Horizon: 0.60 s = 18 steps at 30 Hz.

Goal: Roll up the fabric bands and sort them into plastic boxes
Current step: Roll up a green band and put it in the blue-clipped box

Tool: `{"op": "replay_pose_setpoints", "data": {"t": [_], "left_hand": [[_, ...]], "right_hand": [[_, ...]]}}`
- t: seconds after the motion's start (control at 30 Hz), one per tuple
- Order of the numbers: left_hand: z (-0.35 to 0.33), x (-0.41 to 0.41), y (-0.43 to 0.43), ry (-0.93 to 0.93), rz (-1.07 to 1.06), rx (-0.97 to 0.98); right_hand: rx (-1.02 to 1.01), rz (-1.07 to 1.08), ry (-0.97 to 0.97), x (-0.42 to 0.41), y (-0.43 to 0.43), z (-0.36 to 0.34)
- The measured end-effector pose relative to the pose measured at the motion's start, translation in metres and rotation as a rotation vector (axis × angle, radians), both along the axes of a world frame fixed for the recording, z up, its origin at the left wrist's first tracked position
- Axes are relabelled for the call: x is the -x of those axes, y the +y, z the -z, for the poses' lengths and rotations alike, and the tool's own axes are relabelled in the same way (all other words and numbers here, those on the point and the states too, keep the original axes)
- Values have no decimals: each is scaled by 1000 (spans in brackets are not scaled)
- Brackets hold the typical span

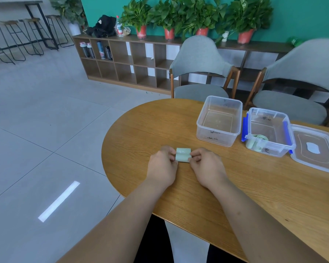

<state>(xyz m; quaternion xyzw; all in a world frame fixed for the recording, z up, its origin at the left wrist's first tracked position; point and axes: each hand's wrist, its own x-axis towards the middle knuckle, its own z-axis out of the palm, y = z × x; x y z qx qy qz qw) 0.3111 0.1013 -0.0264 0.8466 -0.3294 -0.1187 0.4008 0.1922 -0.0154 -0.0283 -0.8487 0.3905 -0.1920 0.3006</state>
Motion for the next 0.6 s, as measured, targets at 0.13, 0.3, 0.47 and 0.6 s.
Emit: {"op": "replay_pose_setpoints", "data": {"t": [0.13, 0.3, 0.47, 0.6], "left_hand": [[-1, 0, -3, -36, 33, -10], [-2, -9, -9, -118, 85, -32], [-2, -23, -16, -150, 135, -70], [-3, -28, -25, -219, 126, -129]], "right_hand": [[17, 16, 22, -8, -5, -5], [36, 46, 25, -14, -13, -7], [117, 12, 91, -15, -14, -6], [211, -53, 139, -15, -13, -2]]}}
